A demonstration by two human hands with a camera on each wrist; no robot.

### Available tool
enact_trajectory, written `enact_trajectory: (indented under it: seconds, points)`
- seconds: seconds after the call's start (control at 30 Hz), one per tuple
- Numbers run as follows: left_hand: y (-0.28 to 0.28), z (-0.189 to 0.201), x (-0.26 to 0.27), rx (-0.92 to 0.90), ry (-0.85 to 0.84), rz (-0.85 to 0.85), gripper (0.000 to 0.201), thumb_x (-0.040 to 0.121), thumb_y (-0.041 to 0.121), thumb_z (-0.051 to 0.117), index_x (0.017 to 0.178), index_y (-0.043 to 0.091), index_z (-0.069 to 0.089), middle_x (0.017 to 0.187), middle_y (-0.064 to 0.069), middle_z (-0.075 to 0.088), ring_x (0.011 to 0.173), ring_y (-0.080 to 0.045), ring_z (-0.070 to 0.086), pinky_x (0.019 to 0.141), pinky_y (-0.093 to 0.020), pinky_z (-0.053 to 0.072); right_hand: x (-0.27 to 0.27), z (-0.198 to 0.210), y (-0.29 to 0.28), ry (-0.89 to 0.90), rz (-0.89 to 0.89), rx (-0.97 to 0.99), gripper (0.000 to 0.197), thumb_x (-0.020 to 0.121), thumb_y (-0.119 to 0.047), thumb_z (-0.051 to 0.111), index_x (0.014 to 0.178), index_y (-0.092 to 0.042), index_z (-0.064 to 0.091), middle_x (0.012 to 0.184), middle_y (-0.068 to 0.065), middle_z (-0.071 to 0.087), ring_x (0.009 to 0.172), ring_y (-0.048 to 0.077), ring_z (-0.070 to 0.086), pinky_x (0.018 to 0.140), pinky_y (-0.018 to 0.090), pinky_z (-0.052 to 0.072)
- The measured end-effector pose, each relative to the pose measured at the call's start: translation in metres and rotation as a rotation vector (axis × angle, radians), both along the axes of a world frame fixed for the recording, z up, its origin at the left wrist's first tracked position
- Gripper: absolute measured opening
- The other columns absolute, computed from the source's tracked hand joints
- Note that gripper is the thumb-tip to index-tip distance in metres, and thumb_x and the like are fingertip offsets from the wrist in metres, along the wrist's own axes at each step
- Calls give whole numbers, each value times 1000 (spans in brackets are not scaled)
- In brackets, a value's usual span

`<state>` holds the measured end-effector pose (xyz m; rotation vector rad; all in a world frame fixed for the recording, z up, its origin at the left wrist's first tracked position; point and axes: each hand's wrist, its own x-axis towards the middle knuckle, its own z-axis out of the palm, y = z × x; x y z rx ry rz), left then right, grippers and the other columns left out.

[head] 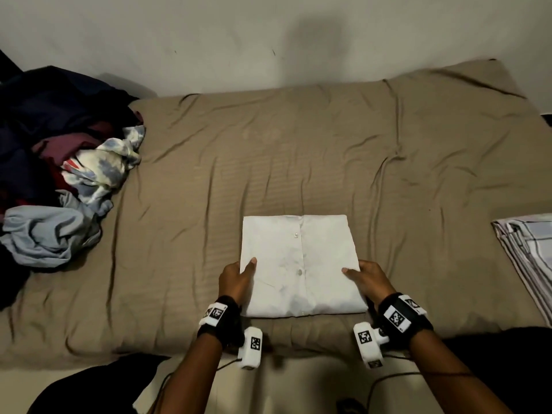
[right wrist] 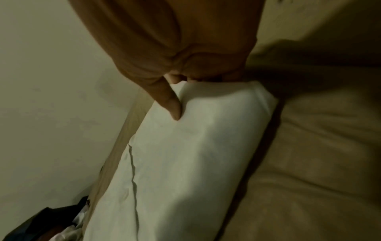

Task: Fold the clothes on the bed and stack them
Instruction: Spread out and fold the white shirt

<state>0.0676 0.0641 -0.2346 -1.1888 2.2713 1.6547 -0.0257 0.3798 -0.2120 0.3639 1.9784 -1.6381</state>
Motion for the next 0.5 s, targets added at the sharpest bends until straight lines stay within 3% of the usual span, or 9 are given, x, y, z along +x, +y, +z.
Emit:
enact_trajectory:
  seconds: [0.1, 0.2, 0.27, 0.37, 0.43, 0.5]
  points:
    - [10, 2, 22, 53, 60, 31, 46, 98, 40, 65, 61, 13, 58, 61, 6, 60, 60, -15, 52, 63, -32, 41, 12, -6, 3, 58, 69, 118, 15, 93, 2, 63, 103, -5, 73, 100, 11, 75, 91, 27, 70, 87, 38, 54]
    - [18, -2, 33, 159, 107, 147, 53, 102, 28, 60, 55, 16, 39, 50, 8, 41, 54, -14, 36, 57, -30, 30, 17, -10, 1, 35, -15, 79, 16, 96, 6, 56, 99, 1, 72, 97, 16, 73, 82, 25, 68, 79, 33, 53]
    - [19, -5, 36, 172, 88, 176, 52, 104, 25, 57, 55, 13, 43, 52, 4, 45, 54, -14, 41, 55, -27, 33, 22, -7, -1, 36, -50, 77, 17, 97, 7, 55, 97, 1, 71, 94, 17, 73, 78, 25, 67, 76, 32, 54]
    - [16, -1, 32, 54, 24, 98, 56, 101, 41, 58, 54, 12, 47, 59, -2, 51, 65, -20, 45, 62, -33, 34, 22, -8, -2, 75, -40, 112, 15, 95, 3, 60, 91, -4, 73, 89, 13, 74, 84, 29, 69, 84, 42, 55]
    - [15, 6, 29, -66, -38, 34, 59, 105, 40, 52, 53, 12, 47, 59, -3, 53, 64, -25, 48, 64, -34, 34, 18, -11, -1, 90, -16, 162, 11, 91, -8, 67, 82, -10, 73, 86, 12, 76, 81, 29, 70, 85, 47, 56]
    - [17, 12, 30, -136, -62, 1, 59, 106, 39, 48, 53, 13, 45, 62, -10, 57, 68, -31, 52, 64, -35, 35, 18, -10, -1, 119, 8, 256, 17, 89, -14, 70, 72, -13, 69, 76, 7, 74, 76, 29, 68, 76, 40, 55]
